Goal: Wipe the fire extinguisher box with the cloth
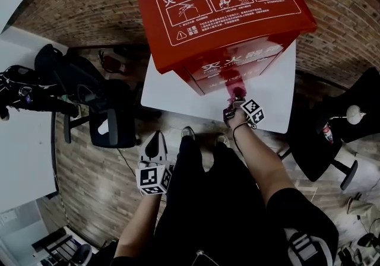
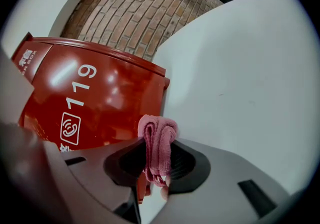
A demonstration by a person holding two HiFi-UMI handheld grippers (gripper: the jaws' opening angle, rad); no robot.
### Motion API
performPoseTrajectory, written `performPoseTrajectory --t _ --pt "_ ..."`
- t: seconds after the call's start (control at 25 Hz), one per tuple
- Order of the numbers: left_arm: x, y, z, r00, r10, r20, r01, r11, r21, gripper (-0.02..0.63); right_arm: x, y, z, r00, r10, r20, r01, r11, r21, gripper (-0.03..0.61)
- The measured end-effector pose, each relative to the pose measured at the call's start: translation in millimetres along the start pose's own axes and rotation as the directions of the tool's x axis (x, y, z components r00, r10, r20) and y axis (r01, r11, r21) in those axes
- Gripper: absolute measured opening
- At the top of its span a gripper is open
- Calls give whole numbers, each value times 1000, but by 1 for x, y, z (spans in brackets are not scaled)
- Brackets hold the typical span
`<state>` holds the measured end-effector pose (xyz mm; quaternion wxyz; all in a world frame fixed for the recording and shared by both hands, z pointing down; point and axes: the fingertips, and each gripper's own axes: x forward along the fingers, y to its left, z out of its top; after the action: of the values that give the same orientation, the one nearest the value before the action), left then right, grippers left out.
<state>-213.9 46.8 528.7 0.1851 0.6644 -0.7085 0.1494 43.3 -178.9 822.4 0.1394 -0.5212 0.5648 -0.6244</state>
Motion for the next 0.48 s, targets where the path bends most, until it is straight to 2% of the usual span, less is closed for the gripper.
performPoseTrajectory --t 0.48 --pt "3 1 -4 1000 -7 -23 7 1000 8 28 6 -11 -3 1000 -10 -21 10 1000 10 107"
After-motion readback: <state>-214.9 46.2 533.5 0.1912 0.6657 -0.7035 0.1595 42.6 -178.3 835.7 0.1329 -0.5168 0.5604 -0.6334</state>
